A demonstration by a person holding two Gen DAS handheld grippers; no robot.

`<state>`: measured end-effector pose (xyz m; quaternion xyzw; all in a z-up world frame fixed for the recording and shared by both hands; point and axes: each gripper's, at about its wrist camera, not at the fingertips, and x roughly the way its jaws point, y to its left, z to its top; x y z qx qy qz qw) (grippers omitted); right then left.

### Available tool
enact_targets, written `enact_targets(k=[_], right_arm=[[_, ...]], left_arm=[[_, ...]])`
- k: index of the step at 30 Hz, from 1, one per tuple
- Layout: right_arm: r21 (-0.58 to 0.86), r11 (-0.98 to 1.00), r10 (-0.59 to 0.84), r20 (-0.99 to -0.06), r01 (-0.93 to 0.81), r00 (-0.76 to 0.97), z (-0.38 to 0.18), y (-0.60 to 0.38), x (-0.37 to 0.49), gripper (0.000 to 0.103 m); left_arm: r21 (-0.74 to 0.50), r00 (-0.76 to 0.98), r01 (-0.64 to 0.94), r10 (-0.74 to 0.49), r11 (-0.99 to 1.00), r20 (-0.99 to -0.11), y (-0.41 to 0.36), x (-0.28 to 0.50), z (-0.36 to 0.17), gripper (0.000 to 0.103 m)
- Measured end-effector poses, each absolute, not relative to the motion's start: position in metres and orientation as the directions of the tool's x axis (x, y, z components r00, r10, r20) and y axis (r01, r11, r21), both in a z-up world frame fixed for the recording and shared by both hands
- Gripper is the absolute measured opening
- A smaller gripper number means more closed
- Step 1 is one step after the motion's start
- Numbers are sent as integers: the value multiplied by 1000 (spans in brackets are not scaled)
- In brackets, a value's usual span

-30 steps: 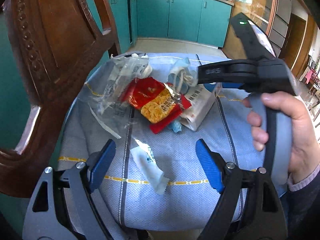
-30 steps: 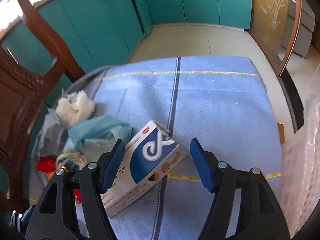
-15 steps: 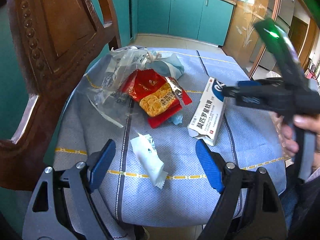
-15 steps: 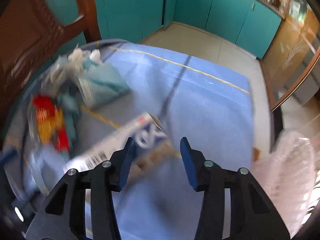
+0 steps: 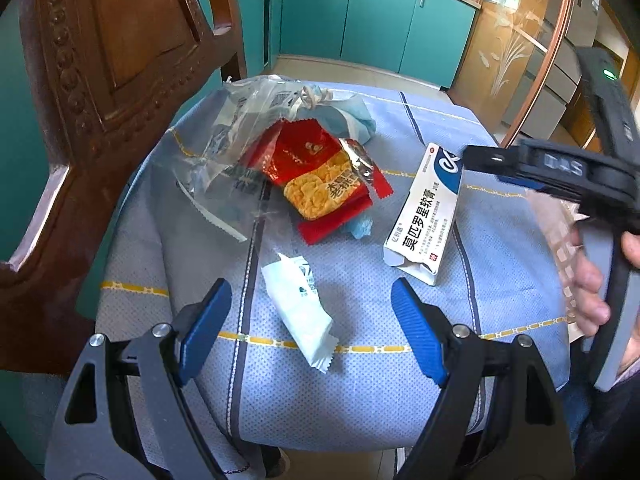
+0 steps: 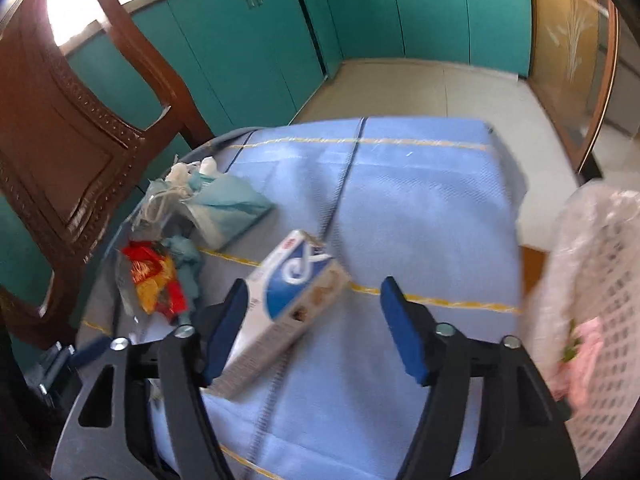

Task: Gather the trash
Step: 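Grasp the white-and-blue medicine box with the right tool while the left tool grasps the clear plastic bag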

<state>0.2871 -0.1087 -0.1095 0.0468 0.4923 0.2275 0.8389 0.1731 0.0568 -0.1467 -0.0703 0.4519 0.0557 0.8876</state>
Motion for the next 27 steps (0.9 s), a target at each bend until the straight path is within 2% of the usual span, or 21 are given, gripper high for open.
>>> enact_targets(k=[2, 5, 8, 9, 11, 14, 16, 18, 19, 20, 22, 23, 26, 27], right_arm=[[297, 905, 403, -827, -304, 393, -118, -95, 291, 77], [198, 940, 300, -868, -277, 395, -132, -71, 293, 77], [71, 936, 226, -872, -344, 435, -134, -48, 286, 75], [46, 925, 222, -871, -377, 438, -133, -43, 282, 71], [26, 901, 229, -876, -434, 423, -130, -42, 276, 53], [-24, 871, 219, -875, -491, 433, -122, -53, 267, 37], [-52, 852, 212, -875, -520, 435, -118, -64, 263, 34], [-92, 839, 194, -871, -536, 452, -114, -75, 261, 34], [-109, 849, 179, -861, -517, 475, -110, -83, 261, 37], [-112, 858, 173, -857, -502, 486, -108, -90, 261, 50], [-89, 879, 189, -837, -469, 514, -97, -108, 260, 62], [-84, 884, 193, -831, -461, 522, -94, -113, 259, 65], [-92, 901, 181, -810, -425, 558, -86, -130, 256, 66], [-90, 906, 177, -808, -414, 563, -85, -134, 255, 66]], left_arm=[[-74, 581, -162, 35, 984, -813, 56, 174, -148, 82], [-68, 575, -160, 37, 985, -817, 54, 172, -150, 82], [-68, 571, -161, 37, 985, -820, 54, 172, -151, 82], [-69, 571, -162, 37, 984, -820, 54, 172, -151, 82], [-74, 571, -169, 36, 983, -820, 57, 173, -151, 82], [-94, 570, -183, 27, 979, -821, 65, 174, -151, 82], [-105, 568, -193, 24, 975, -822, 70, 175, -152, 82], [-109, 560, -201, 23, 974, -828, 75, 176, -155, 82], [-111, 557, -203, 21, 973, -830, 76, 177, -157, 82], [-116, 554, -204, 17, 972, -832, 77, 177, -158, 82], [-123, 551, -200, 8, 972, -835, 77, 178, -160, 82], [-124, 550, -197, 5, 972, -835, 77, 177, -160, 81], [-123, 543, -177, -7, 976, -840, 74, 179, -163, 66], [-126, 540, -172, -14, 977, -842, 73, 180, -165, 53]])
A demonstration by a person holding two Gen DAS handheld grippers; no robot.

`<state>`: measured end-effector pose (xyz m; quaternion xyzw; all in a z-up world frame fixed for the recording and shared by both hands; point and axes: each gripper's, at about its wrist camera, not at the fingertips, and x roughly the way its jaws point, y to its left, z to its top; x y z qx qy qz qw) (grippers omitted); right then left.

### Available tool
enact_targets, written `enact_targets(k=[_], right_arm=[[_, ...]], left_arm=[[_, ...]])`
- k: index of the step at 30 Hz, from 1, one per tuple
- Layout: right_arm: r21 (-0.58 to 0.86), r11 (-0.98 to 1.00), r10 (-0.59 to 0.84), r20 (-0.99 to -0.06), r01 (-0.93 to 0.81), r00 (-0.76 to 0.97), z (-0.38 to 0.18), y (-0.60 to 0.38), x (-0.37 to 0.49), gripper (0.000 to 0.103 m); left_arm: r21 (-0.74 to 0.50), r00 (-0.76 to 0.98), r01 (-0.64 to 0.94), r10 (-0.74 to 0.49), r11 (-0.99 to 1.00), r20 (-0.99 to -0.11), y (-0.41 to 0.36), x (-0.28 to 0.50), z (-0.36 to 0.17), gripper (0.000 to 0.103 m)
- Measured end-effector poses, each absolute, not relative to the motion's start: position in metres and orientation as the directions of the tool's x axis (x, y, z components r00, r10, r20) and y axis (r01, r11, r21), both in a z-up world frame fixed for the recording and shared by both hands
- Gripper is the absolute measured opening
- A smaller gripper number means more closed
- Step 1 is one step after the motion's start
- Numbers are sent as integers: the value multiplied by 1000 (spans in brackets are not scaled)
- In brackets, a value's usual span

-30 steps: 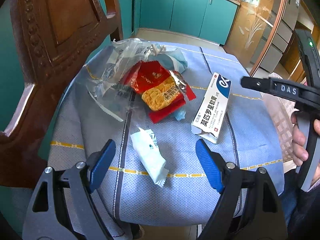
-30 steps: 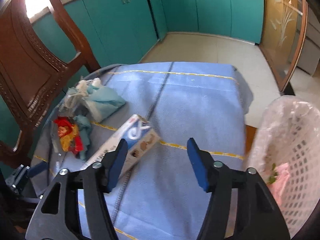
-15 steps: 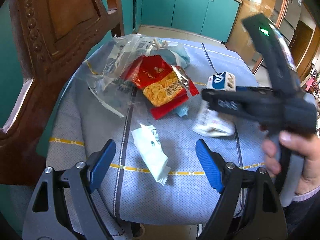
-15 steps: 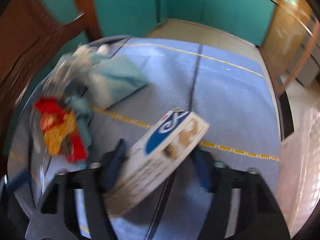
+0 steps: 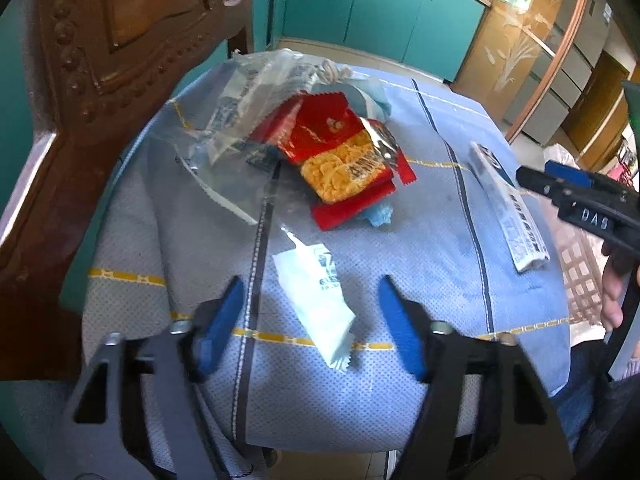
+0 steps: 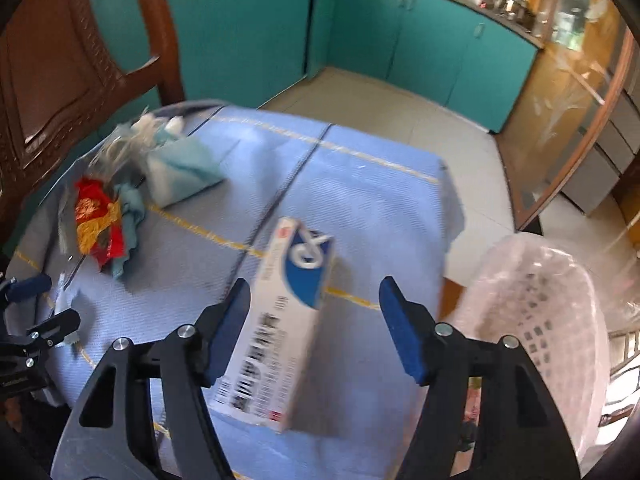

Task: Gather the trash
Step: 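Grasp the white-and-blue medicine box with the right tool while the left tool grasps the clear plastic bag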

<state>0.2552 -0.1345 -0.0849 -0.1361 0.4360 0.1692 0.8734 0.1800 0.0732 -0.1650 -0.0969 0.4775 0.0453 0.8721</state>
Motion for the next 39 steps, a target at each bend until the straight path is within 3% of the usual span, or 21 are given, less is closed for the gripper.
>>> enact_targets(k=[1, 3, 13, 14, 15, 16, 18, 24, 32, 33, 34, 35, 39], right_arm=[[-83, 908, 180, -809, -411, 560, -85, -137, 255, 66], [-79, 909, 178, -815, -410, 551, -89, -135, 257, 66], [-105, 884, 180, -823, -455, 539, -98, -114, 254, 66], [-107, 883, 178, -824, -457, 538, -99, -113, 254, 66], [-110, 883, 175, -825, -456, 537, -99, -113, 254, 66], [-112, 883, 172, -827, -455, 536, -100, -113, 254, 66], [-110, 886, 170, -827, -451, 535, -101, -113, 255, 66], [-124, 882, 160, -829, -455, 535, -106, -108, 254, 72], [-195, 852, 113, -837, -486, 535, -120, -91, 250, 72], [-207, 845, 105, -840, -494, 533, -123, -88, 249, 72], [-214, 840, 103, -840, -499, 533, -124, -87, 248, 67], [-214, 836, 105, -841, -505, 531, -125, -86, 248, 57], [-196, 832, 132, -839, -519, 528, -123, -88, 246, 35]], left_arm=[[-136, 536, -166, -26, 977, -844, 73, 180, -166, 34], [-171, 535, -150, -66, 974, -842, 74, 179, -166, 15], [-236, 624, 26, -200, 971, -755, 51, 167, -114, 13], [-232, 609, 46, -211, 972, -765, 46, 170, -113, 16], [-222, 594, 57, -212, 973, -776, 45, 169, -114, 30], [-211, 588, 50, -200, 976, -784, 44, 169, -115, 57], [-224, 607, 20, -190, 974, -772, 51, 168, -113, 71], [-104, 634, -135, 5, 985, -774, 79, 181, -109, 73], [-78, 600, -228, 77, 970, -796, 100, 216, -119, 78], [-84, 587, -225, 66, 971, -807, 101, 222, -124, 73], [-89, 577, -222, 57, 971, -815, 100, 225, -129, 57], [-93, 567, -219, 49, 971, -822, 99, 227, -133, 50], [-91, 586, -206, 49, 974, -809, 97, 222, -135, 31]])
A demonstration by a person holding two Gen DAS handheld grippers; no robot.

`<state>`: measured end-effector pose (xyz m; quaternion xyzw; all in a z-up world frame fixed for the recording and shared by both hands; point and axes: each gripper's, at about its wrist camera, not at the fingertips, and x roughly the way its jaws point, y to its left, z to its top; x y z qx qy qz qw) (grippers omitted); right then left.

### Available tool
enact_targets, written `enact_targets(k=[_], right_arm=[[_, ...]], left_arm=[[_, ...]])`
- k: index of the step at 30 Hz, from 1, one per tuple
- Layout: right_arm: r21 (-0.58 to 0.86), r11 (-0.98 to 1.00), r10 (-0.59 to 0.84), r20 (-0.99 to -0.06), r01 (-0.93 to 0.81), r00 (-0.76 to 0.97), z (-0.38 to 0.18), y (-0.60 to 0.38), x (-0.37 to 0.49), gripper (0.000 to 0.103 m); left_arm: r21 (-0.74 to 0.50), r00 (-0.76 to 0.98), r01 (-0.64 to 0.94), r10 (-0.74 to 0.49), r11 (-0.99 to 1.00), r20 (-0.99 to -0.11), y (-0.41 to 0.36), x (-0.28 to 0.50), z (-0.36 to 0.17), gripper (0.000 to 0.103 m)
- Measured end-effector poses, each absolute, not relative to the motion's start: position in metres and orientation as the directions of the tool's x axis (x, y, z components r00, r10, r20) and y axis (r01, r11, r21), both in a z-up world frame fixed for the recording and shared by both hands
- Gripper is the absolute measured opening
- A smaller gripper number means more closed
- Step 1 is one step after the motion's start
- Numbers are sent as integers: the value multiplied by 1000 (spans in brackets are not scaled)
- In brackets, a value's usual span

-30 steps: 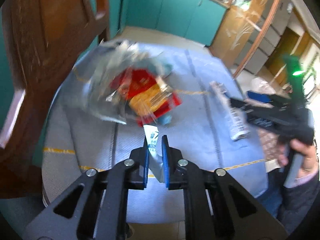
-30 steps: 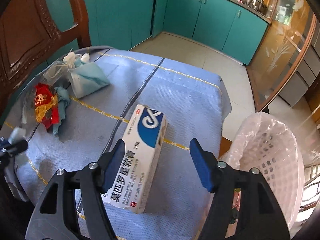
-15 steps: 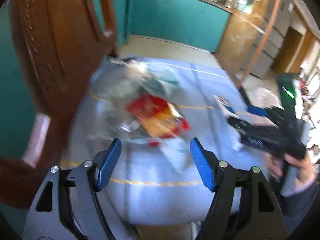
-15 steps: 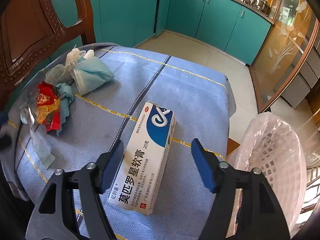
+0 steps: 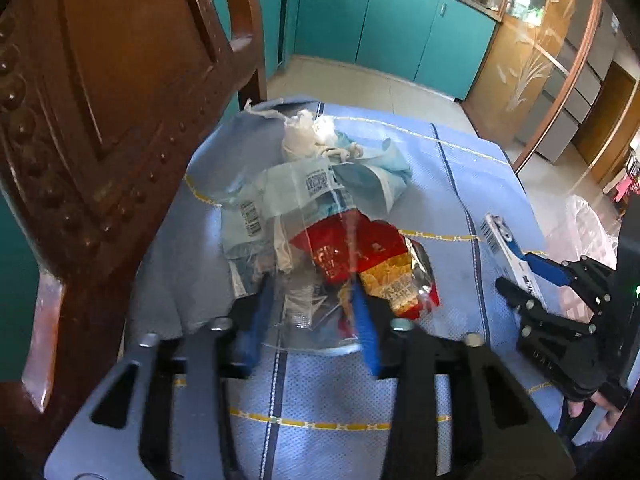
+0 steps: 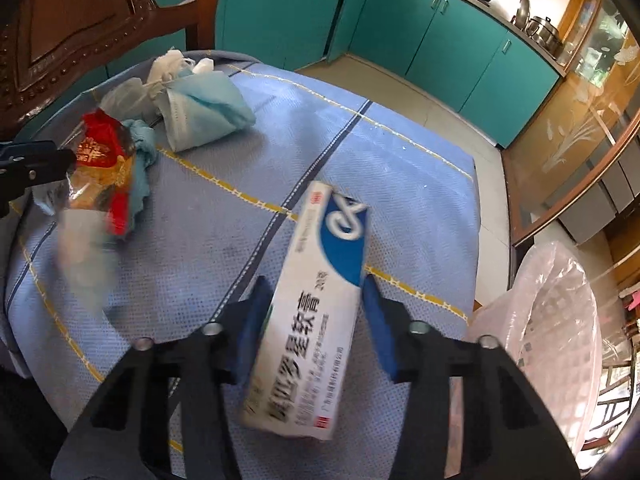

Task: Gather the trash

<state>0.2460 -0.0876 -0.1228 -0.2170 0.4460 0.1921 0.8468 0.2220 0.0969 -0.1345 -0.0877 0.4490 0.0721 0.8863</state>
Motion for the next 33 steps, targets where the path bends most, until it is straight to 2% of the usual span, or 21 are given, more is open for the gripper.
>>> enact_targets(k=[2, 10, 14, 18, 21, 24, 26, 29, 31, 33], right_arm=[[-180, 839, 147, -834, -513, 532, -119, -90, 246, 34], [-143, 871, 178, -800, -470, 573, -101, -104, 248, 34], [-122, 893, 180, -786, -433, 592, -93, -114, 250, 34], [-96, 909, 193, -764, -405, 615, -83, -125, 251, 34], [-96, 912, 189, -764, -398, 617, -83, -128, 251, 34], [-96, 916, 185, -762, -390, 621, -81, -130, 252, 34], [-95, 922, 178, -756, -375, 630, -79, -133, 254, 34], [-88, 934, 168, -747, -346, 643, -74, -143, 256, 34], [-76, 939, 168, -749, -335, 641, -74, -150, 256, 34], [-77, 940, 163, -753, -333, 637, -77, -152, 256, 34]], left_arm=[[-104, 605, -212, 47, 972, -795, 100, 216, -129, 22], [-95, 743, -227, 110, 969, -660, 100, 176, -73, 20], [-120, 797, -182, 75, 976, -599, 91, 158, -47, 20], [-77, 840, -169, 102, 983, -533, 79, 145, -28, 20], [-57, 824, -147, 90, 987, -559, 74, 148, -30, 20], [-139, 804, -82, -17, 987, -594, 67, 163, -40, 21], [-107, 775, -39, -38, 993, -631, 52, 180, -55, 23], [-91, 713, -17, -52, 996, -699, 37, 197, -83, 47], [-58, 701, -46, -9, 997, -713, 36, 196, -94, 71], [2, 699, -81, 58, 997, -713, 39, 192, -100, 82]])
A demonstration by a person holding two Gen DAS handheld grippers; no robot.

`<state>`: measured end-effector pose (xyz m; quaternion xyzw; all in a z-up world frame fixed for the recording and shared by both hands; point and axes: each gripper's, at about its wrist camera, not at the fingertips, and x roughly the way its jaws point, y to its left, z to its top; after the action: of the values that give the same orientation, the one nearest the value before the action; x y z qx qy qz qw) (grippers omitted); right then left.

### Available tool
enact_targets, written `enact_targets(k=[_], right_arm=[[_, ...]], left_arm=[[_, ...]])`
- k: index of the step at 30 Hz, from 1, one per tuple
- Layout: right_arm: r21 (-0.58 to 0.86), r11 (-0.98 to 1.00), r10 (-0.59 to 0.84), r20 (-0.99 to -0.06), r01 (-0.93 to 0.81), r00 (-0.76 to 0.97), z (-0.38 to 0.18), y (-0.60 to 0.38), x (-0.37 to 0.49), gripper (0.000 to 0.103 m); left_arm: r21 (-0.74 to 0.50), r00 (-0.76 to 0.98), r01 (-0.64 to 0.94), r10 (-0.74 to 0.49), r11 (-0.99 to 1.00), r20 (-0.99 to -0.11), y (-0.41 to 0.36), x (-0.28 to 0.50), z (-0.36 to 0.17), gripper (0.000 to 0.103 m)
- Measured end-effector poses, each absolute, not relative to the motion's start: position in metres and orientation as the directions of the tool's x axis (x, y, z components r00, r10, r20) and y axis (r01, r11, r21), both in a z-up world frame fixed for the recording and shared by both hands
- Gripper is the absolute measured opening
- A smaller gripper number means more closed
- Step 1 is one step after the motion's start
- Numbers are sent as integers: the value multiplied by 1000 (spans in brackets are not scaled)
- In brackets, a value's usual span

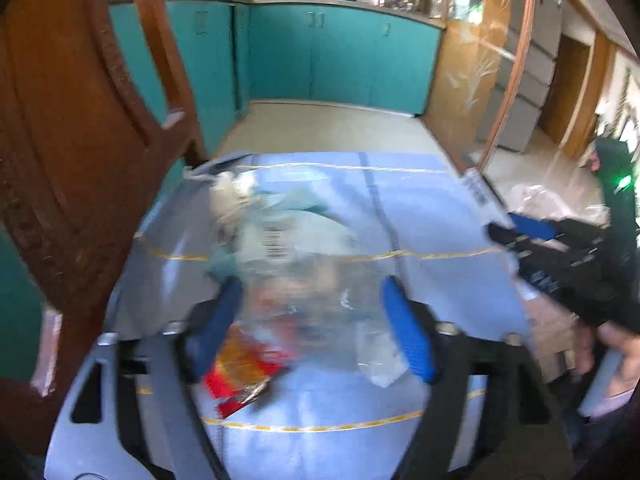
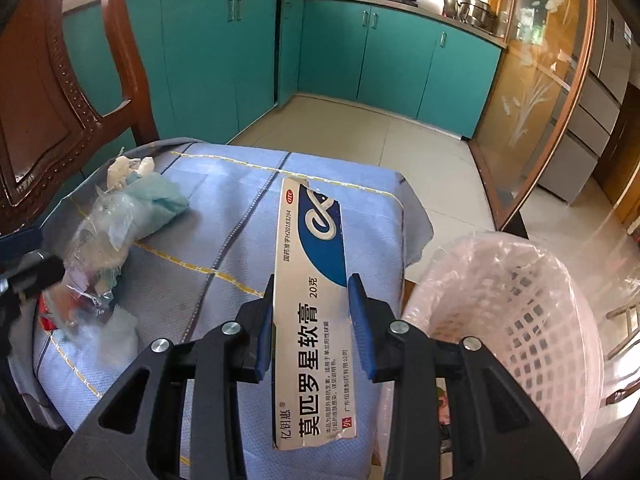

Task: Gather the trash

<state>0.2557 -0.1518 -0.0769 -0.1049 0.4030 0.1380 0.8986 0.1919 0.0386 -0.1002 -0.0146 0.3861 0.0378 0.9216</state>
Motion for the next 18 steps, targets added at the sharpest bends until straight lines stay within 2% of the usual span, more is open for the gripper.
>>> enact_targets(k=[1, 4, 8, 10, 14, 18], right_arm=[[-79, 939, 163, -756, -335, 634, -78, -152, 255, 34], [-79, 936, 165, -760, -342, 629, -80, -151, 254, 34], [-66, 935, 181, -756, -349, 629, -78, -150, 254, 34], [-64, 934, 184, -757, -350, 627, -78, -149, 254, 34], [-67, 935, 177, -762, -349, 622, -80, -150, 255, 34], [-67, 934, 180, -762, -352, 622, -81, -147, 255, 34]], left_arm=[[27, 693, -91, 83, 996, -716, 40, 191, -102, 87], [88, 638, -105, 135, 991, -758, 57, 191, -115, 90], [75, 566, -119, 130, 990, -814, 76, 189, -139, 90], [24, 560, -114, 84, 993, -824, 86, 184, -141, 90], [-50, 603, -103, 22, 993, -797, 94, 169, -127, 90], [27, 635, -126, 102, 992, -766, 93, 166, -112, 90]])
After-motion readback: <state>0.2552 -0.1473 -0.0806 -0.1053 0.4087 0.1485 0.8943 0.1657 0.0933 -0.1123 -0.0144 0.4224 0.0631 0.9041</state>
